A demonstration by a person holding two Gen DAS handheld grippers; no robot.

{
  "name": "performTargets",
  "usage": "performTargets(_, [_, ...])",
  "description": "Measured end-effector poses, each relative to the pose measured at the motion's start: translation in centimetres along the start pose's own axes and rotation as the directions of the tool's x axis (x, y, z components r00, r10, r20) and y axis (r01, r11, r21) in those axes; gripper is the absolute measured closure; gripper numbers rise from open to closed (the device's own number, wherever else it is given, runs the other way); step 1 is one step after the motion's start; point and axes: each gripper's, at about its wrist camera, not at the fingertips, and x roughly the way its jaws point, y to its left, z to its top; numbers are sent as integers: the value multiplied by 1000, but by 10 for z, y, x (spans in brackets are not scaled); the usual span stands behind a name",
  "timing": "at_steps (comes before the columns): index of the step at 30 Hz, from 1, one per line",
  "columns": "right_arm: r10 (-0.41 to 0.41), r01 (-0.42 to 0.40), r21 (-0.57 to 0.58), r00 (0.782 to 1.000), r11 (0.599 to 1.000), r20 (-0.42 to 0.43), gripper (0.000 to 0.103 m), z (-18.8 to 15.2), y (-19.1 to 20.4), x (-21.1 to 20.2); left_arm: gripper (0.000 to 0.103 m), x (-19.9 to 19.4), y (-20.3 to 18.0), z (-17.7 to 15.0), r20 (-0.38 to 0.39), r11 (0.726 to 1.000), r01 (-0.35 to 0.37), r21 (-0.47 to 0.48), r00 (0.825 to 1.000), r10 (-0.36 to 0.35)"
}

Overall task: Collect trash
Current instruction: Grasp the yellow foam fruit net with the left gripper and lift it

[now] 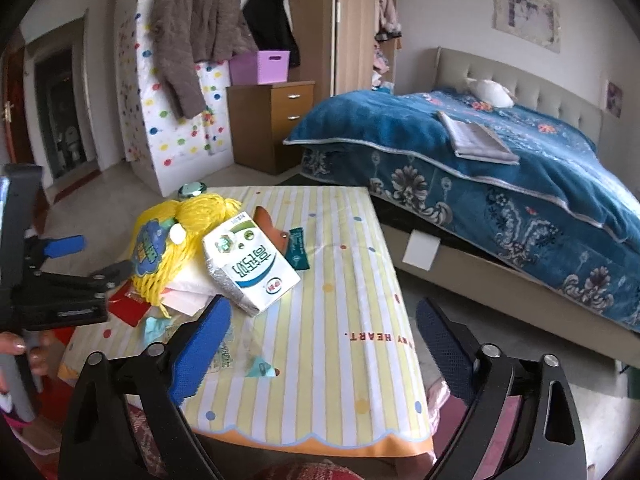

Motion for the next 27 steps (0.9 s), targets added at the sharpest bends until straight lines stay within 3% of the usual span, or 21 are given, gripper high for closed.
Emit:
performTargets(2, [-8, 8, -3, 1000, 1000, 2, 46, 1, -1, 4, 7, 11, -5, 3, -7, 1000, 3, 2, 1000, -3])
performTargets(10, [23, -23, -18, 1000, 1000, -3, 41, 3, 2, 20, 9, 43, -11, 9, -57, 999, -33, 13, 998, 33])
performTargets(16, [41, -40, -31, 999, 999, 6, 39, 3, 7, 22, 42, 57, -11, 9, -85, 999, -18, 33, 996, 20])
performTargets(18, [53, -52, -39, 999, 998, 14, 41, 4, 9, 20, 69, 50, -8, 11, -63, 999, 0, 33, 998, 2])
performTargets(19, [56, -55, -44, 998, 998, 25, 43, 4, 11, 18, 75, 47, -6, 13, -52, 1000, 5, 30, 999, -3])
performTargets(20, [61, -59, -48, 998, 997, 34, 52, 5, 13, 16, 78, 38, 0, 16, -23, 1000, 14, 15, 1000, -14])
performTargets(22, [67, -63, -62, 996, 996, 59, 58, 6, 18, 12, 80, 22, 11, 23, 32, 1000, 19, -15, 999, -18])
performTargets(27, [105, -99, -86, 992, 991, 70, 56, 8, 29, 13, 81, -22, 37, 34, 141, 996, 20, -87, 990, -8])
